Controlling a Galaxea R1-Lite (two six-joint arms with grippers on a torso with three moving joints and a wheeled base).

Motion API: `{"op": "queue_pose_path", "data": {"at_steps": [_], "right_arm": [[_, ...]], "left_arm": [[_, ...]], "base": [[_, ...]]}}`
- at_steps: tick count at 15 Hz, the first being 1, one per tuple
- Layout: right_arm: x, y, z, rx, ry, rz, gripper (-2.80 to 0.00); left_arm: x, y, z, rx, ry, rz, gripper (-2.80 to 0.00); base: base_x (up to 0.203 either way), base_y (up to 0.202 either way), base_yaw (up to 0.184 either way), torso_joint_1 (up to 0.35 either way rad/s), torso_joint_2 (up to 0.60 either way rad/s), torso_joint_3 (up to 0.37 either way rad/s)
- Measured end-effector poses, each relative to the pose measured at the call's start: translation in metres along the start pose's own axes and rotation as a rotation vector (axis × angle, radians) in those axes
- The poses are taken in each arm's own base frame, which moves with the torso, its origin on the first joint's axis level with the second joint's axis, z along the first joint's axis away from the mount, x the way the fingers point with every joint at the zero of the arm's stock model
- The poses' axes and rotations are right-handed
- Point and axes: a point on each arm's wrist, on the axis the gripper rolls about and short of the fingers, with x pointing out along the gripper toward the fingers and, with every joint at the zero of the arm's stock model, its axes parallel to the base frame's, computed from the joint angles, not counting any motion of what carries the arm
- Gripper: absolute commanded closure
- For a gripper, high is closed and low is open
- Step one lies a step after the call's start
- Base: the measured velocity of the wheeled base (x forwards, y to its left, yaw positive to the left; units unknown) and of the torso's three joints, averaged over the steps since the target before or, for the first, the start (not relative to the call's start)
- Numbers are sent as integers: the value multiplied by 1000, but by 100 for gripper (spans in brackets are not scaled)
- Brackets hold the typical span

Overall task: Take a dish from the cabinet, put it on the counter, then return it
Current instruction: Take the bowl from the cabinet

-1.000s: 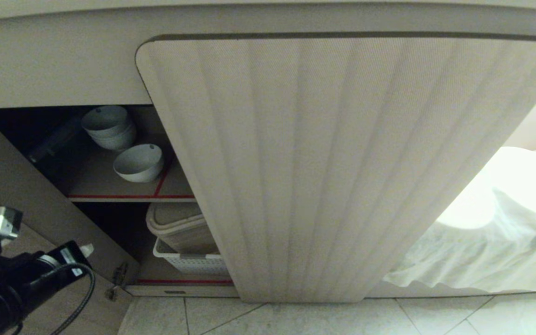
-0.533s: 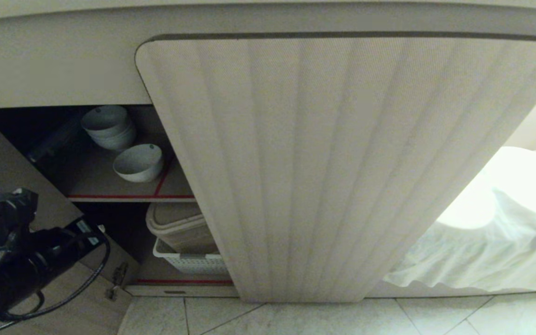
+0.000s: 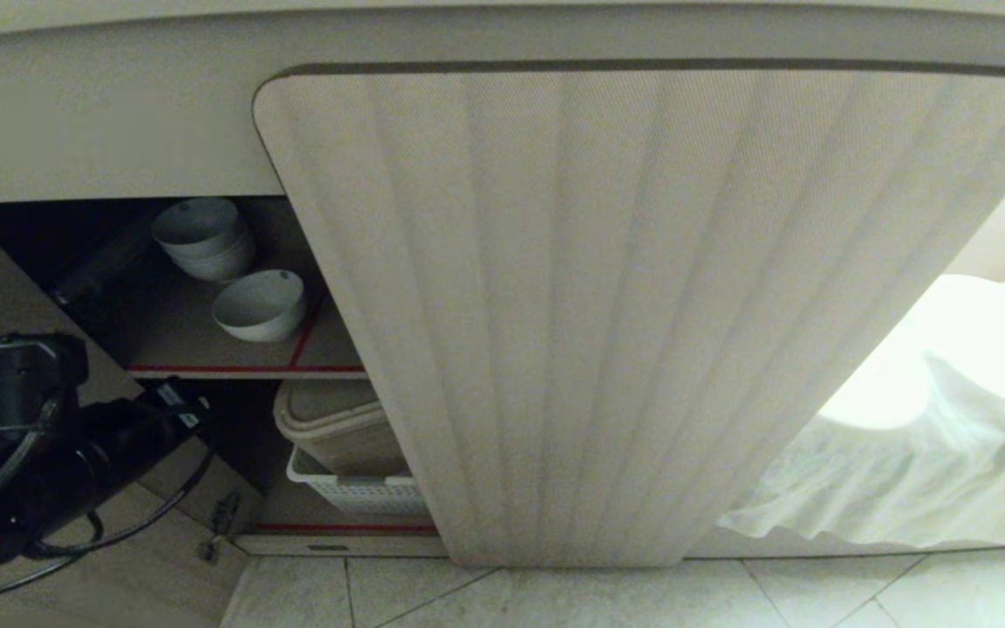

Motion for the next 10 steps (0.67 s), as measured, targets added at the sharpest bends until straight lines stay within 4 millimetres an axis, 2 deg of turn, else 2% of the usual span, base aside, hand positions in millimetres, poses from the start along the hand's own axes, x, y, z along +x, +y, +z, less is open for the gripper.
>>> {"op": "queue_pose_path", "data": {"at_steps": [10], "right_arm": [[0, 0, 0, 0, 0, 0, 0]], "left_arm": [[21, -15, 17, -73, -57, -6, 0]], "base": [[0, 0, 0, 0, 0, 0]]}}
